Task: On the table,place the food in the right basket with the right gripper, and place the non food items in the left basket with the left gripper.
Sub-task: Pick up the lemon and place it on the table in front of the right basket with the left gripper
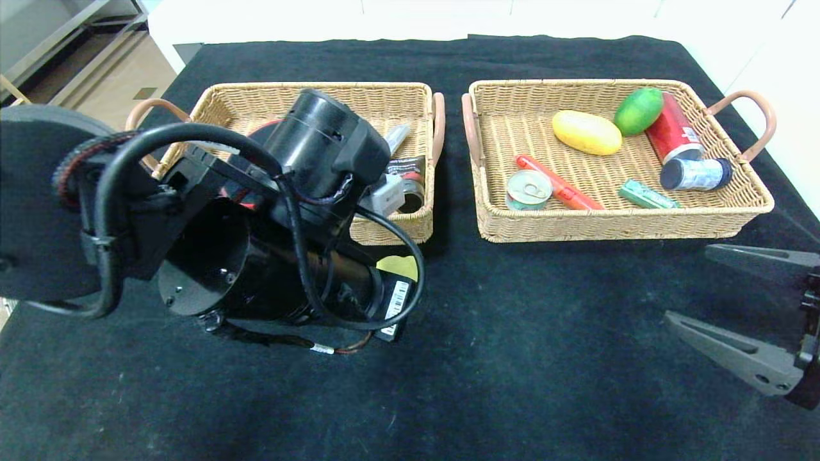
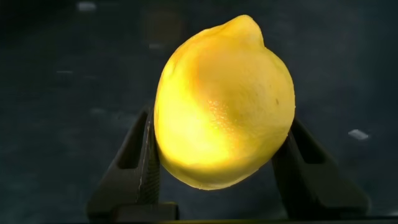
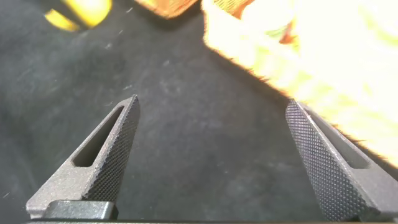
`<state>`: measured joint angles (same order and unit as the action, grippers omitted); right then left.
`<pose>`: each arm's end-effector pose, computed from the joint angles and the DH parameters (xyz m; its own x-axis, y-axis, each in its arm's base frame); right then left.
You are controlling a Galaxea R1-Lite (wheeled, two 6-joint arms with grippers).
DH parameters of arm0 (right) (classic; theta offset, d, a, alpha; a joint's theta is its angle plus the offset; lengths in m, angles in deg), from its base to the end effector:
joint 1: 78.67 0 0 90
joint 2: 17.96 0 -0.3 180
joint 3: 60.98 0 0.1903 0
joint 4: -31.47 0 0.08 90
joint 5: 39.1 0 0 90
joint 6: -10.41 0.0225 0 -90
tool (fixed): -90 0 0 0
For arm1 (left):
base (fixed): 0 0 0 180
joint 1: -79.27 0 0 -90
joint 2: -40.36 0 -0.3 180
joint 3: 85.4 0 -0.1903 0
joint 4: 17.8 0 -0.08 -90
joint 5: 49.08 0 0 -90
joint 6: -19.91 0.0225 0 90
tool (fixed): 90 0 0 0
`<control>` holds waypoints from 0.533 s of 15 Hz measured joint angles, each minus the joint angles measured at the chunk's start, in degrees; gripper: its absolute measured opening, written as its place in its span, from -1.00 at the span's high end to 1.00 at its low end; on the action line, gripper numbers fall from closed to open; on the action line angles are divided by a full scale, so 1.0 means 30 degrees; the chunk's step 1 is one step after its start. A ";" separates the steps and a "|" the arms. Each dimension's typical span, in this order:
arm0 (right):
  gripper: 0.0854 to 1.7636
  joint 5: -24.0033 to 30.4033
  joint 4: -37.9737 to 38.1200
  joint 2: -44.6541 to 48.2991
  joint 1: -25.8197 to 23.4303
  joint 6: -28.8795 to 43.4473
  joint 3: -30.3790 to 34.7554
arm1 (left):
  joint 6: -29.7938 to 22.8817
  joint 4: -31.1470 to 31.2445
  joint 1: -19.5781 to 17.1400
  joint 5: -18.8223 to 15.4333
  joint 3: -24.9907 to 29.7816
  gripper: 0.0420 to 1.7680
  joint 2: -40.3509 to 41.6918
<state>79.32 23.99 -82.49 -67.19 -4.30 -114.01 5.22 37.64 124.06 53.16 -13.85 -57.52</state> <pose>0.1517 0.0417 0.2259 0.7650 0.6410 -0.0617 -0.6368 0.7387 -0.2210 0.2166 -0.2083 0.2601 0.6409 -0.3375 -0.6895 0.4359 0.8993 -0.0350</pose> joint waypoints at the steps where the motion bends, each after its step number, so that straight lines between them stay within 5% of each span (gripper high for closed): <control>1: -0.94 0.0008 0.0045 0.0256 -0.0301 0.0000 -0.0118 | -0.0008 -0.0069 0.0293 -0.0362 -0.0171 -0.17 0.0085; 8: -0.94 0.0037 0.0049 0.1597 -0.1085 0.0020 -0.0410 | 0.0910 -0.0073 0.2141 -0.0597 -0.5088 -0.17 -0.3048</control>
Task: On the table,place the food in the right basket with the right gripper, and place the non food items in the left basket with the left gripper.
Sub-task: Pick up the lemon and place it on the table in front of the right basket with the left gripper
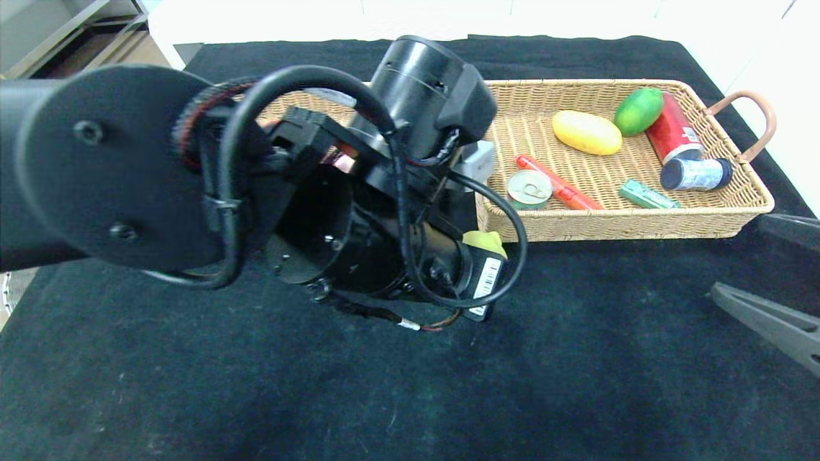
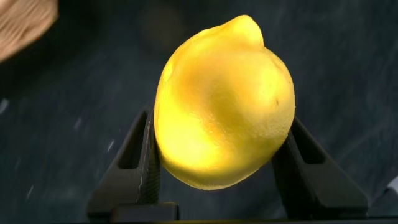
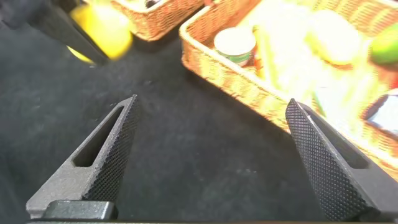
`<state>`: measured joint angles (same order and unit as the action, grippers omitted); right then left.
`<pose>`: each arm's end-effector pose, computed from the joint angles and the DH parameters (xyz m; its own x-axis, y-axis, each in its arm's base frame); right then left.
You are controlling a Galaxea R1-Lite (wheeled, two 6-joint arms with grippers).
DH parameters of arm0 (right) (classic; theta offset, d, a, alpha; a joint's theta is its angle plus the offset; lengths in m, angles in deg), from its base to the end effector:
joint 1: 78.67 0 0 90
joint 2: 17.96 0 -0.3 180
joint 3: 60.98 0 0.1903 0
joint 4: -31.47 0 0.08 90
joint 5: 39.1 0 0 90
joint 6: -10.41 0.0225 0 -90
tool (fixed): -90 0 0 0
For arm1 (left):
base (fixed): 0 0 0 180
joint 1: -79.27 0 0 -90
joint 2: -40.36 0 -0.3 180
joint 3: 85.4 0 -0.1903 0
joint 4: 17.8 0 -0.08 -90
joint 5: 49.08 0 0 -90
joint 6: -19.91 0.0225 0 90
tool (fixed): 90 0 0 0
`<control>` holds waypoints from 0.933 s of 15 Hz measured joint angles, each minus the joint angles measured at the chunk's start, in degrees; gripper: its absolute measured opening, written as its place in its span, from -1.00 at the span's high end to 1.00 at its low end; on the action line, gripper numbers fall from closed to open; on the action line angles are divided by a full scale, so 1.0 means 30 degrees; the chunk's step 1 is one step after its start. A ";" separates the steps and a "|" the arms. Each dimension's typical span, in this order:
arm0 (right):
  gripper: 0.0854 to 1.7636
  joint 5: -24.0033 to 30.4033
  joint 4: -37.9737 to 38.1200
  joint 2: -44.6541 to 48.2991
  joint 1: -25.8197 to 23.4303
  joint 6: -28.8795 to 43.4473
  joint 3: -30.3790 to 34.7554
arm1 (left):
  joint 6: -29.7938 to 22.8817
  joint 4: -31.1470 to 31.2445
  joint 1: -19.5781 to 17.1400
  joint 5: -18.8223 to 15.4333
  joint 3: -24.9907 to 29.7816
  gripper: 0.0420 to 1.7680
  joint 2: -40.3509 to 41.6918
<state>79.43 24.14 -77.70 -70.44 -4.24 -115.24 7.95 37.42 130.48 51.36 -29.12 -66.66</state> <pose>0.1350 0.0304 0.2442 0.8007 0.5984 0.0284 -0.5707 0.7763 -0.2677 0.2224 -0.2702 0.2779 0.6233 -0.4862 -0.6125 0.5822 0.8114 -0.0517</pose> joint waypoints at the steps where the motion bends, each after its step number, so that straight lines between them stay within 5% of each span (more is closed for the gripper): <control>1: -0.94 0.0000 0.0000 0.0142 -0.0069 0.0000 -0.0008 | 0.0073 0.0012 0.0228 0.0073 -0.0764 -0.17 -0.0719; 14: -0.94 0.0073 0.0045 0.0581 0.0167 -0.0138 0.0337 | 0.0268 -0.1918 0.1394 0.2377 -0.2934 -0.16 -0.5165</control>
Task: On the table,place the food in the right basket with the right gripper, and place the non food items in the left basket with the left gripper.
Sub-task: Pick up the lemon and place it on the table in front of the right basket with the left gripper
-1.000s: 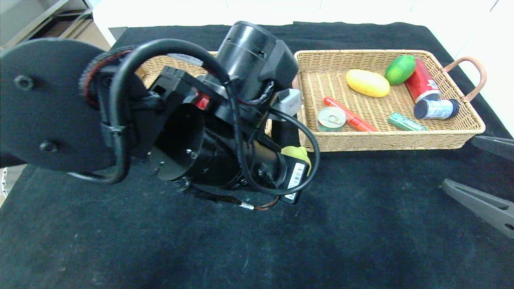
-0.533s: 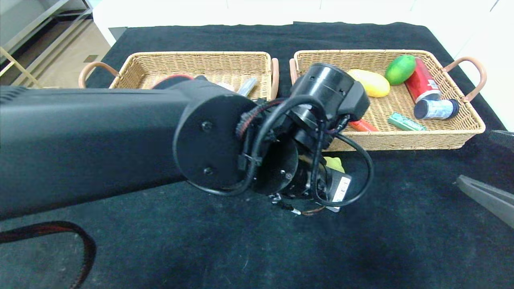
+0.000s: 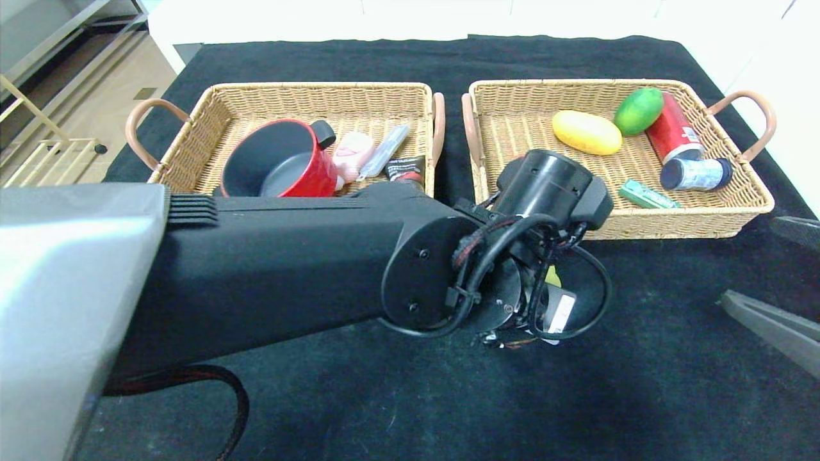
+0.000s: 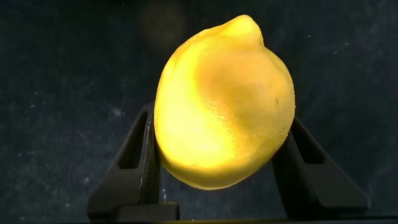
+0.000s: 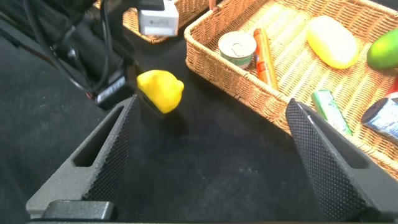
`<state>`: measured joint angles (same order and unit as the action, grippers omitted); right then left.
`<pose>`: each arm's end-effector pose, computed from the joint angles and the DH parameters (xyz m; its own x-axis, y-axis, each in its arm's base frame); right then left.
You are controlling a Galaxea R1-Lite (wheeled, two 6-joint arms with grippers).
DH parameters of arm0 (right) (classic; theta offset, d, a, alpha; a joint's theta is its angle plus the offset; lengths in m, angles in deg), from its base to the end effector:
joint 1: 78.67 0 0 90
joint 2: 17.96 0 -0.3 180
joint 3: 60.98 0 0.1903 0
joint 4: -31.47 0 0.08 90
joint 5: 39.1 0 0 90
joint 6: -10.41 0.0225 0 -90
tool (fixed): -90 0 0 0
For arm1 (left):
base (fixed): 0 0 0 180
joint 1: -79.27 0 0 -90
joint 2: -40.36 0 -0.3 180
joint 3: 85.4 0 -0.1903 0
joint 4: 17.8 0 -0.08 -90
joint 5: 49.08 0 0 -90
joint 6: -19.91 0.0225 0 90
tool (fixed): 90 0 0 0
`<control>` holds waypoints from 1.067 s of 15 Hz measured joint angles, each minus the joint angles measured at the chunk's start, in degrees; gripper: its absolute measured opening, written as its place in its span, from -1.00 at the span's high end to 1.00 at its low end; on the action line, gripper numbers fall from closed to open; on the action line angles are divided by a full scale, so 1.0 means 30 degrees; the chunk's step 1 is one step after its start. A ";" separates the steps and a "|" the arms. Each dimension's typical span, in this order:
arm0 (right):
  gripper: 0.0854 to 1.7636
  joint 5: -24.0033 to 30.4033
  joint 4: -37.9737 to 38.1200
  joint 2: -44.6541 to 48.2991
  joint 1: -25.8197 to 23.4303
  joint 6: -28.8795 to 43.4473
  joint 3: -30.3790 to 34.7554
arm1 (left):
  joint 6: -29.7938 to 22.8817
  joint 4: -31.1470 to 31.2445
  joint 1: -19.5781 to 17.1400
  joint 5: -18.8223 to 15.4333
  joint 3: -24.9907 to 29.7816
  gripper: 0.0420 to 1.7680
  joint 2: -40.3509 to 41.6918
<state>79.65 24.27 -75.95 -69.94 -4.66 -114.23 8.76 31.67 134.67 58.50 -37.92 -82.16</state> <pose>0.1271 0.0305 0.2429 0.7928 0.6084 0.0376 -0.5761 0.7680 -0.2797 0.2481 -0.3476 0.2215 0.6665 -0.4342 -0.6060 0.5702 0.8206 0.0391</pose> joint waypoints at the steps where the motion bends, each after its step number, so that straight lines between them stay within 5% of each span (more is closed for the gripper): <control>1: -0.94 -0.0008 -0.0008 -0.0045 0.0008 -0.0008 0.0000 | 0.0028 -0.0037 -0.0028 0.0211 -0.0016 -0.16 -0.0122; 11: -0.94 0.0020 -0.0045 -0.0605 0.0012 -0.0037 0.0028 | 0.0394 -0.0553 -0.0138 0.0540 -0.0138 -0.16 -0.0670; 16: -0.94 0.0020 -0.0057 -0.0670 0.0081 -0.0020 0.0028 | 0.0414 -0.0516 -0.0154 0.0545 -0.0102 -0.54 -0.0683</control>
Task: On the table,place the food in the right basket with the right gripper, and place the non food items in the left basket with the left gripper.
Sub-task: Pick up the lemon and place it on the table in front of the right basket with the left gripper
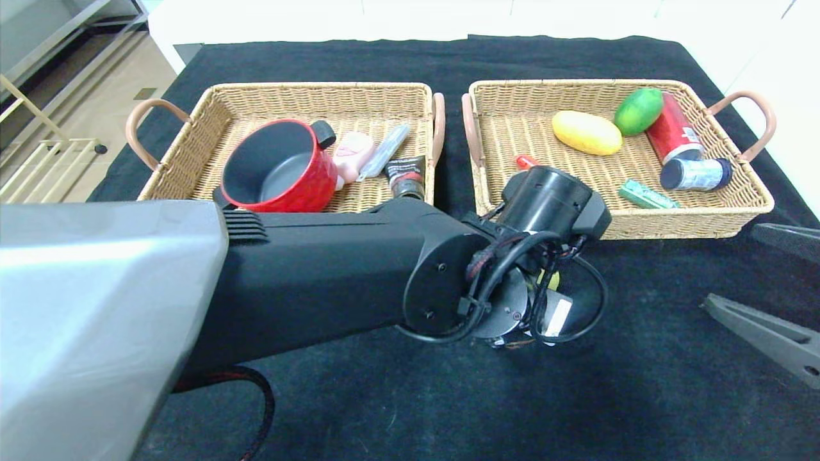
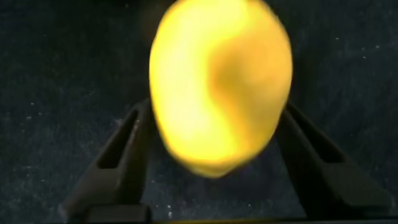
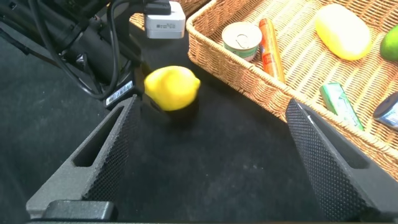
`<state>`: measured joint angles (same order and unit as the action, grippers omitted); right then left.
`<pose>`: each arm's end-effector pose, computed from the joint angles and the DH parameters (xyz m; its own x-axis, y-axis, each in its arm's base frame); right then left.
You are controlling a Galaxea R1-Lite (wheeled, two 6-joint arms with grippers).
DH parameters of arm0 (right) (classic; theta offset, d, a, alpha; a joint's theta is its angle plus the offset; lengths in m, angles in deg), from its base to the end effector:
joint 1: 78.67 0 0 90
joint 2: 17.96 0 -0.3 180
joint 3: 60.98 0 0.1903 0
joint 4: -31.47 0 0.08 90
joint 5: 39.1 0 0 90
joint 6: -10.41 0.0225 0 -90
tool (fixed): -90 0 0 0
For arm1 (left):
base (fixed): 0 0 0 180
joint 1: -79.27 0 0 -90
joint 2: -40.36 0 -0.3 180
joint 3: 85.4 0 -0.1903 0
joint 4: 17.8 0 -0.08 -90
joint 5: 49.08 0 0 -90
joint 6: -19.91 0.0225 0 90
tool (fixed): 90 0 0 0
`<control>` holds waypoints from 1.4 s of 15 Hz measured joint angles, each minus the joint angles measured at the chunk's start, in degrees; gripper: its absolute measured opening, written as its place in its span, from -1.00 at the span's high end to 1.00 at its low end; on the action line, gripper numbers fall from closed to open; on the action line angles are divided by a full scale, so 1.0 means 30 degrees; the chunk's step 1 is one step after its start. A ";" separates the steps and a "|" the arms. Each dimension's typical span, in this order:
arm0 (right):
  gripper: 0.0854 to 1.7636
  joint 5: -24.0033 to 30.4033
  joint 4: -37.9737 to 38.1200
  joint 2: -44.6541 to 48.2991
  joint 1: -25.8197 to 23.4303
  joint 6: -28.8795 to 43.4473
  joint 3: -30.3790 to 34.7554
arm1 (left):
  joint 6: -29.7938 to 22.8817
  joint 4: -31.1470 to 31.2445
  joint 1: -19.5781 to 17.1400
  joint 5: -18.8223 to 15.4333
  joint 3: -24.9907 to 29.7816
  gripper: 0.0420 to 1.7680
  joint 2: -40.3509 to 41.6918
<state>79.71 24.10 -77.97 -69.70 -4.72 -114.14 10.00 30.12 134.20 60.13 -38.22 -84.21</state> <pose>0.1353 0.0323 0.2380 0.7903 0.6126 0.0080 -0.5890 0.7633 -0.2652 0.2569 -0.3530 0.2097 0.6869 -0.4059 -0.6028 0.5549 0.8286 0.0744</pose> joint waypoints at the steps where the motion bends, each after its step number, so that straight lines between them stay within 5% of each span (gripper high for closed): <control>1: -0.94 0.0000 -0.0008 0.0020 0.0033 0.0000 0.0000 | 0.0033 0.0012 0.0000 -0.0004 0.0037 -0.58 0.0037; 8: -0.94 0.0000 0.0020 0.0488 0.0106 0.0000 0.0081 | 0.0358 0.0358 0.0102 -0.0065 0.1134 -0.79 0.1520; 13: -0.94 0.0000 0.0037 0.0459 0.0106 0.0008 0.0057 | 0.0943 -0.0329 0.0057 -0.0646 0.4466 -0.86 0.4194; 21: -0.94 -0.0004 0.0008 -0.0431 0.0207 0.0000 0.0065 | 0.4706 -1.0561 -0.1727 -0.3153 1.4751 -0.91 0.8867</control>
<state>79.70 24.13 -79.26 -69.08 -4.72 -113.94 24.12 -1.56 129.02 50.67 6.03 -57.61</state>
